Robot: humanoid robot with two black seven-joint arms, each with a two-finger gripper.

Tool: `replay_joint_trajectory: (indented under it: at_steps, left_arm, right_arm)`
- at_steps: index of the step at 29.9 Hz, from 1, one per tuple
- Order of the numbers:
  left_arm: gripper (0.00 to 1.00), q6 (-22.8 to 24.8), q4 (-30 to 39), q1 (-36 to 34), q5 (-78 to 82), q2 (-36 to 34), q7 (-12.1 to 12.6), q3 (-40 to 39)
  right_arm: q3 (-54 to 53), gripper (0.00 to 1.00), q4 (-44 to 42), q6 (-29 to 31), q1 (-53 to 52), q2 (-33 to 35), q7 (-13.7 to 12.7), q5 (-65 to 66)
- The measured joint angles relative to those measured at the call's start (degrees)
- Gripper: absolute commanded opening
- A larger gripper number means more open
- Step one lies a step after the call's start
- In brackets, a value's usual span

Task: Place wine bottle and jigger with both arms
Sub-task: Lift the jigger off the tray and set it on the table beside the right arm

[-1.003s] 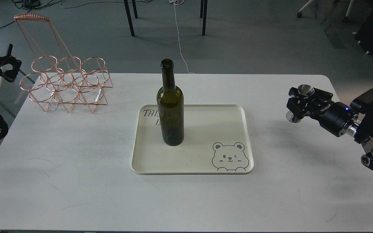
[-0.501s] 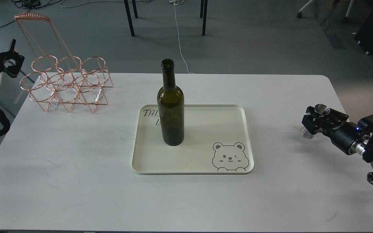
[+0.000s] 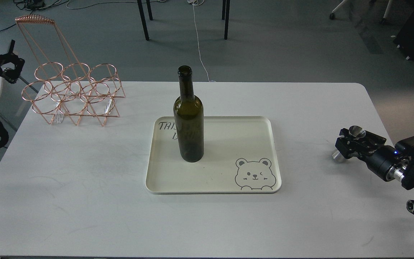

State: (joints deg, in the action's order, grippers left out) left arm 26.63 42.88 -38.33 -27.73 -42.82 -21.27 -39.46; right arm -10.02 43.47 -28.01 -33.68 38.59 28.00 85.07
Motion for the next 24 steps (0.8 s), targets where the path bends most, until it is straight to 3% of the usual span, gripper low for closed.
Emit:
replay_joint_trajectory:
  at_steps: [14,19,22,24]
  left_arm:
    - [0.99,-0.01,1.06,0.00,-0.05,-1.61,-0.07,0.00]
    - [0.99,0.02,1.06,0.00,-0.05,-1.72,-0.07,0.00]
    - [0.99,0.02,1.07,0.00,-0.05,-1.80,-0.09,0.00]
    - [0.99,0.03,1.22,0.00,-0.05,-1.91,0.06,-0.01]
  right_arm:
    - [0.17,0.53,4.27,0.00,1.33,3.37,0.00,-0.06]
    - [0.18,0.81,9.70,0.00,2.57,8.45,0.00,-0.06]
    - [0.24,0.84,15.05,0.00,4.43,13.39,0.01,-0.07]
    - [0.26,0.93,16.93,0.00,5.39,15.89,0.00,-0.07]
